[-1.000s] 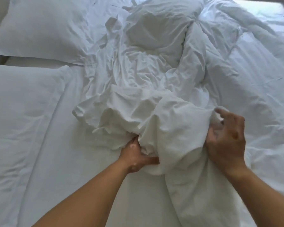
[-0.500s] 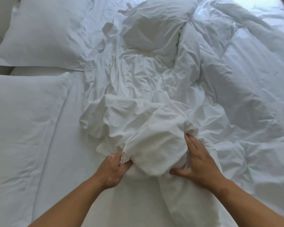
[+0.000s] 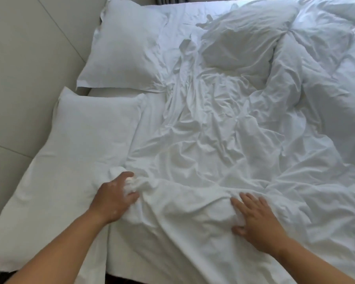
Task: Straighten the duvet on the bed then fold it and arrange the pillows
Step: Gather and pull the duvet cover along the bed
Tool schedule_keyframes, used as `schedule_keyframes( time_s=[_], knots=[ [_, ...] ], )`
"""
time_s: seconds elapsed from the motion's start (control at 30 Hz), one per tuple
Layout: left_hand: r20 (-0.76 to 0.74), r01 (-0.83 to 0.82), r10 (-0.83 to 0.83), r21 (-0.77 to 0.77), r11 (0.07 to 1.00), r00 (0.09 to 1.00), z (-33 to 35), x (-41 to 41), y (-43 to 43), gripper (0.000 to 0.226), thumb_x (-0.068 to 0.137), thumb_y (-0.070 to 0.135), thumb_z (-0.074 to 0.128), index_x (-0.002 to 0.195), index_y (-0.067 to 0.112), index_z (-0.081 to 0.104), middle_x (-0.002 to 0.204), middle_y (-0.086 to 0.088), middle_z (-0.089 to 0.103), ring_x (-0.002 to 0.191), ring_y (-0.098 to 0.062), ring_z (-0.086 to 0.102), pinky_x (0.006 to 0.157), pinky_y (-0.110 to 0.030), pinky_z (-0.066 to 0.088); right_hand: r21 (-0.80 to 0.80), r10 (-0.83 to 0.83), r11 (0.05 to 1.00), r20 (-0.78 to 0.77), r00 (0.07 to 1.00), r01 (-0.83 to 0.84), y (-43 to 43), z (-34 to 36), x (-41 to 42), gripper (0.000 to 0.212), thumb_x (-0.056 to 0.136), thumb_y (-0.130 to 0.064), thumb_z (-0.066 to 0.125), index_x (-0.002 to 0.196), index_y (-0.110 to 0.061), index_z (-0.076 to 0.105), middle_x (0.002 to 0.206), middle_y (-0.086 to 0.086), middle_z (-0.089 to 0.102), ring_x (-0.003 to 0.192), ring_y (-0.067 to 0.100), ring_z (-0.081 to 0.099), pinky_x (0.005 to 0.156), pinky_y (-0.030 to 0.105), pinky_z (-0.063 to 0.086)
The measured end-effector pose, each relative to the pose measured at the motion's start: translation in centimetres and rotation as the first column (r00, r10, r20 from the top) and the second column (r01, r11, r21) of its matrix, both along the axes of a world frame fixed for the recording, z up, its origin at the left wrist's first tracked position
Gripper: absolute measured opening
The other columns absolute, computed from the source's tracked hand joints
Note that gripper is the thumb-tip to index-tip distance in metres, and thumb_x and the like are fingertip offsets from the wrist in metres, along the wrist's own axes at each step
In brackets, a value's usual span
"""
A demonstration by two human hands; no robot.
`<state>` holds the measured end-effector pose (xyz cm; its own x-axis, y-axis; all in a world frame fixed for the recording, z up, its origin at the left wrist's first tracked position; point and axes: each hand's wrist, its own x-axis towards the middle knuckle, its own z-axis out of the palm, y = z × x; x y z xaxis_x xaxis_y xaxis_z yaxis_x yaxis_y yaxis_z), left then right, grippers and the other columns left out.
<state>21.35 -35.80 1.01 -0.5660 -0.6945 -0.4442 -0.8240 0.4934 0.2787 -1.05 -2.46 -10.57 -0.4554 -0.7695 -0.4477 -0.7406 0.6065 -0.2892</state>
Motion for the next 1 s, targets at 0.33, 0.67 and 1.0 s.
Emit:
schedule_keyframes(
  time_s=[0.33,0.67,1.0],
  knots=[
    [-0.199,-0.508,0.618,0.412,0.757,0.760,-11.0,11.5,5.1,0.115,0.045,0.080,0.081,0.142,0.033,0.042,0.130,0.005,0.058,0.121,-0.021,0.057,0.102,-0.038,0.047,-0.105,0.058,0.993,0.082,0.995,-0.049,-4.6,-2.2,17.6,0.105,0.034,-0.086,0.051,0.125,-0.033,0.060,0.122,-0.004,0.066,0.108,0.017,0.064,0.077,0.036,0.062],
    [0.059,-0.173,0.163,0.343,0.923,0.985,-8.9,11.4,4.5,0.066,0.084,0.064,0.063,0.136,0.025,0.051,0.118,0.001,0.064,0.103,-0.020,0.060,0.087,-0.030,0.045,0.127,0.014,0.990,0.315,0.949,-0.057,-4.9,-1.7,18.9,0.028,0.080,-0.053,0.060,0.091,-0.027,0.061,0.093,-0.009,0.069,0.093,0.014,0.064,0.080,0.029,0.048],
    [-0.097,-0.147,0.211,0.447,0.883,0.973,-12.1,14.0,3.4,0.098,0.072,0.078,0.065,0.152,0.034,0.030,0.156,0.004,0.028,0.142,-0.019,0.038,0.115,-0.036,0.034,0.271,-0.121,0.961,0.243,0.963,0.052,-1.3,-1.9,23.3,0.058,0.084,-0.065,0.056,0.134,-0.036,0.053,0.133,-0.011,0.055,0.126,0.015,0.053,0.106,0.031,0.039]
  ],
)
